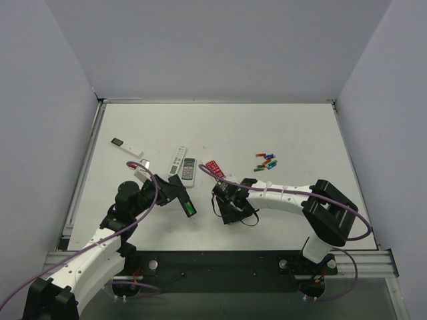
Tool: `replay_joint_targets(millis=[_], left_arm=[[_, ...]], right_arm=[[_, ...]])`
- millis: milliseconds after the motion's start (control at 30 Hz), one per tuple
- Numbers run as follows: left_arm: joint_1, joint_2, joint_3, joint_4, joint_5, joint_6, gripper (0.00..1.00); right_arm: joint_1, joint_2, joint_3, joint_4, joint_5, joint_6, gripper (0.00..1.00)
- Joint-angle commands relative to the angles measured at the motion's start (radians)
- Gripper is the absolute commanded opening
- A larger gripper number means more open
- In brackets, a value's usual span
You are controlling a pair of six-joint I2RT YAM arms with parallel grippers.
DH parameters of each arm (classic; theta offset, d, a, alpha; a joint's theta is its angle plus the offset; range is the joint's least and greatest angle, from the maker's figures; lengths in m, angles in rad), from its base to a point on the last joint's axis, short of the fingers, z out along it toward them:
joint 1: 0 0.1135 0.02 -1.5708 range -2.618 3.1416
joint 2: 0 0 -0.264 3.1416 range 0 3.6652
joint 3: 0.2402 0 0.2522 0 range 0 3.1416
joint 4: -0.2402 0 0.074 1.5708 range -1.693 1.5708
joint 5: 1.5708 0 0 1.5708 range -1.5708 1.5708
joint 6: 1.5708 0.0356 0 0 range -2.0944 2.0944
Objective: Load the batteries into the remote control
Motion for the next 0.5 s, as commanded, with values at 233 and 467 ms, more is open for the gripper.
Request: replay_joint_targets(millis=[233, 467], left_arm=[[-0.004, -0.006, -0.007, 0.074, 0.004, -0.023, 0.00], [-0.004, 0.009, -0.030, 0.132, 0.015, -0.061, 0.00]], right_arm=[[-0.012, 0.053, -0.031, -0.017, 0.023, 0.035, 0.46], [-0.015, 0.058, -0.033, -0.015, 0.043, 0.038, 0.32]])
